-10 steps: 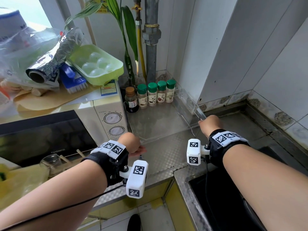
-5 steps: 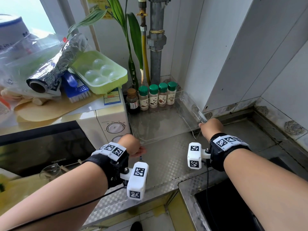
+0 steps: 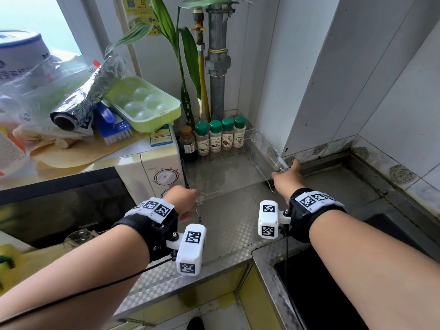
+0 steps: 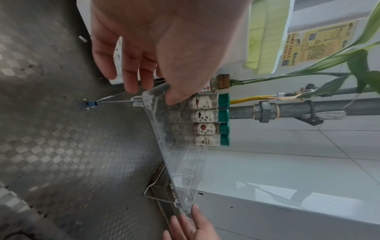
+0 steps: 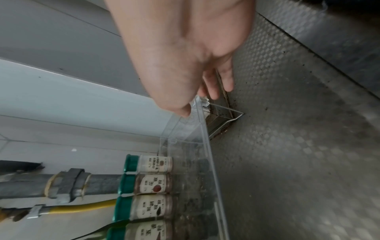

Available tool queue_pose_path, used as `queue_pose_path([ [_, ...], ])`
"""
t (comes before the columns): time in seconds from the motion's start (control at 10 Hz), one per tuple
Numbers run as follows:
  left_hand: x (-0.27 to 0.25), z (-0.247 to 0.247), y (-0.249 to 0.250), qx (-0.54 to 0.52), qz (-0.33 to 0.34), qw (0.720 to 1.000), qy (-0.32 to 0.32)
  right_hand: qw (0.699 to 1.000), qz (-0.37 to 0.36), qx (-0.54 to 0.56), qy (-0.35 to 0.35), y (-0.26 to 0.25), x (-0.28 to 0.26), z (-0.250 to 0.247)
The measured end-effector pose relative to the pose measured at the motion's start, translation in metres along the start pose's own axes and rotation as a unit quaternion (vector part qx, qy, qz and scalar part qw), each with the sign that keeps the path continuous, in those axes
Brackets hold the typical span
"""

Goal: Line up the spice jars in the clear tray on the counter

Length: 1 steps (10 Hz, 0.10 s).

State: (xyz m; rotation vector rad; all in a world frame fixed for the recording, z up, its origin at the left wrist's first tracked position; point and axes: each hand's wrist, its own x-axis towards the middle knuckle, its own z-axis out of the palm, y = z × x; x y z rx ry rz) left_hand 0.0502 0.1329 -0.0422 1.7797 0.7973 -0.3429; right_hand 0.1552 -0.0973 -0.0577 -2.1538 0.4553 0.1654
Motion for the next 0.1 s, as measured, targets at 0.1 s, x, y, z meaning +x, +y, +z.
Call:
queue_pose_path([
  [0.1,-0.0059,-0.0007,0.002,0.002,0.049,0.998,0.039,0.999,-0.01,0.048,0.001,-0.0049,-0.0102,-0.0077],
])
